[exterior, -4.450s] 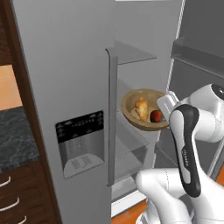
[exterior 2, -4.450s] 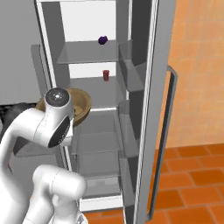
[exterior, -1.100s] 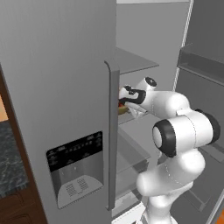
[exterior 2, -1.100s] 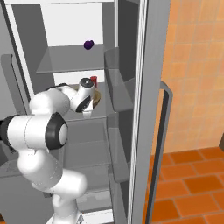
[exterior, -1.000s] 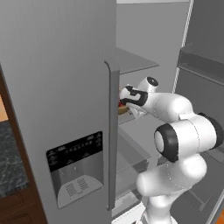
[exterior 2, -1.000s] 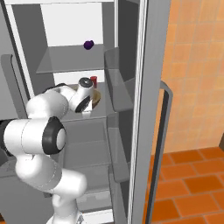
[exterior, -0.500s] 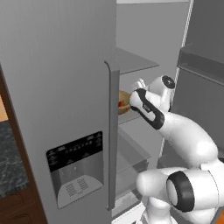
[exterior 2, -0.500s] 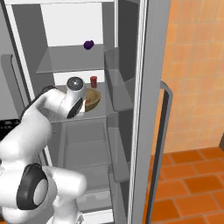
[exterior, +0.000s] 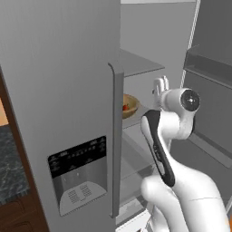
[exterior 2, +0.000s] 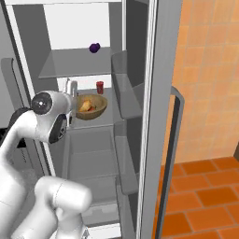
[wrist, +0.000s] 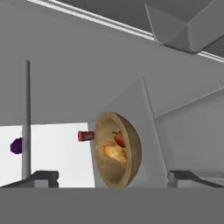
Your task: Pick the chicken drumstick and bell pepper from their plates and place them in the bowl. Then put the bowl in the fridge.
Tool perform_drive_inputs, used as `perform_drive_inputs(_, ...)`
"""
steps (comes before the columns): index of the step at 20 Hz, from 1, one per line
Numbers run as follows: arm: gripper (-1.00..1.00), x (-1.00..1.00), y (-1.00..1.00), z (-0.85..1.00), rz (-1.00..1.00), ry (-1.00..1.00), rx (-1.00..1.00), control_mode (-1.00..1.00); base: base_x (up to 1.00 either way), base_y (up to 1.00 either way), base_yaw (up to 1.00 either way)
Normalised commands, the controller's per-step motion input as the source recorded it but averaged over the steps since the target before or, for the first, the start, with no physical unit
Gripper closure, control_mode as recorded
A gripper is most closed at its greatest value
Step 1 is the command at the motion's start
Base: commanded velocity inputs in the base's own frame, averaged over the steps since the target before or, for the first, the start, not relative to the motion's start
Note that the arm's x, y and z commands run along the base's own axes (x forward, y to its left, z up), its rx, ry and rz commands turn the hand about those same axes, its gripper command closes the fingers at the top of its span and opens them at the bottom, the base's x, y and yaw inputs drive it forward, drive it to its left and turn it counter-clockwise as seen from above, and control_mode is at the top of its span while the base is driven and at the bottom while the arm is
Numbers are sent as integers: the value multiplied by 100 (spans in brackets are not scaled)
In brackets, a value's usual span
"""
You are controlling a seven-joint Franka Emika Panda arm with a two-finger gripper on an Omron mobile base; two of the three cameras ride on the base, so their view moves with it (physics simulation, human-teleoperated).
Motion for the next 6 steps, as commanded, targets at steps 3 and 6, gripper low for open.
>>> perform_drive_inputs(3,-100,-100,-17,100,-36,8,19,-100,0,0,0)
perform_drive_inputs(6,-100,-100,-31,100,-29,-17,12,-100,0,0,0)
